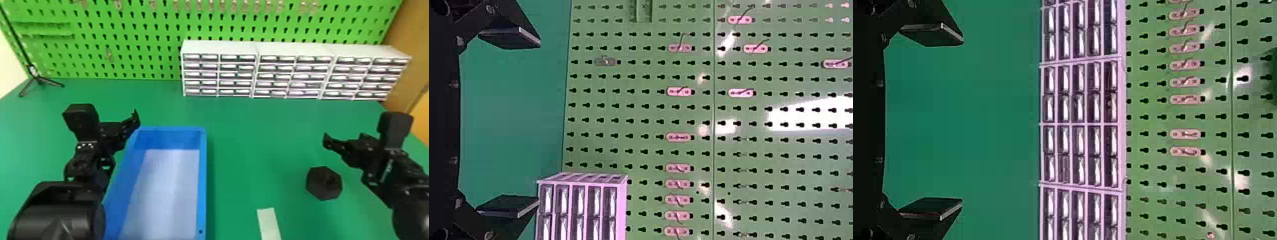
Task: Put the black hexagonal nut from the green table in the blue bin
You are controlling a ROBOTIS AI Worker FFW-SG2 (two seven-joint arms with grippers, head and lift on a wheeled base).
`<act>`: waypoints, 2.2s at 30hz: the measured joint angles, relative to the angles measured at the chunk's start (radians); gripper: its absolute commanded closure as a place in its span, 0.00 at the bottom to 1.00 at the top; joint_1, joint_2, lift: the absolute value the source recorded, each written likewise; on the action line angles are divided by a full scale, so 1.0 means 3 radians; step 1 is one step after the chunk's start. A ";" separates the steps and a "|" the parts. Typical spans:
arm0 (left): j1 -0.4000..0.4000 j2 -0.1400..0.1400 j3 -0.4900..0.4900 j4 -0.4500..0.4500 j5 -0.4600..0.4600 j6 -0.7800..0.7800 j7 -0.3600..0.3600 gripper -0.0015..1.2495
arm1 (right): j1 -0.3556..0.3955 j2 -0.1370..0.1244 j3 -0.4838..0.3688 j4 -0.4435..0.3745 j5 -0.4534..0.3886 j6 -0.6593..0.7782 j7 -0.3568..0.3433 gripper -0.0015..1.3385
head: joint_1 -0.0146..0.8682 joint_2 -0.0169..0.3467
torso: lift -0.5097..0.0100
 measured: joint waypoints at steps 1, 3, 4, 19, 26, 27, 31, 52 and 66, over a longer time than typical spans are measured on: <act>0.0002 0.0000 0.0004 -0.0002 -0.0001 0.0000 0.0000 0.14 | 0.0034 -0.0001 -0.0018 -0.0030 0.0004 0.0019 0.0011 0.12 | 0.79 0.12 | 0.80; 0.0008 0.0000 0.0015 -0.0010 -0.0005 0.0000 0.0000 0.14 | 0.0113 -0.0003 -0.0065 -0.0098 0.0015 0.0056 0.0034 0.12 | 0.79 0.12 | 0.80; 0.0012 0.0000 0.0021 -0.0013 -0.0007 0.0000 0.0000 0.14 | 0.0147 -0.0004 -0.0087 -0.0127 0.0020 0.0073 0.0044 0.12 | 0.79 0.12 | 0.80; 0.0034 0.0027 0.0081 -0.0060 -0.0029 0.0000 -0.0001 0.14 | 0.0560 -0.0105 -0.0367 -0.0438 0.0169 0.0378 0.0260 0.12 | 0.79 0.12 | 0.80; 0.0037 0.0065 0.0087 -0.0070 -0.0029 0.0000 -0.0002 0.14 | 0.0737 -0.0391 -0.0265 -0.0598 -0.0018 0.0577 0.0277 0.12 | 0.79 0.12 | 0.80; 0.0038 0.0068 0.0088 -0.0071 -0.0029 0.0001 -0.0002 0.14 | 0.0759 -0.0422 -0.0252 -0.0632 -0.0027 0.0608 0.0279 0.12 | 0.79 0.12 | 0.80; 0.0047 0.0076 0.0095 -0.0072 -0.0032 0.0001 -0.0002 0.14 | 0.0847 -0.0542 -0.0208 -0.0753 -0.0065 0.0699 0.0281 0.12 | 0.79 0.12 | 0.80; 0.0051 0.0149 0.0087 -0.0077 -0.0055 0.0005 -0.0001 0.14 | 0.0929 -0.1133 0.0003 -0.0889 -0.0200 0.1186 0.0708 0.11 | 0.79 0.12 | 0.80; 0.0039 0.0178 0.0069 -0.0077 -0.0062 0.0005 -0.0001 0.14 | 0.0962 -0.1317 0.0045 -0.0919 -0.0122 0.1287 0.0905 0.11 | 0.79 0.12 | 0.80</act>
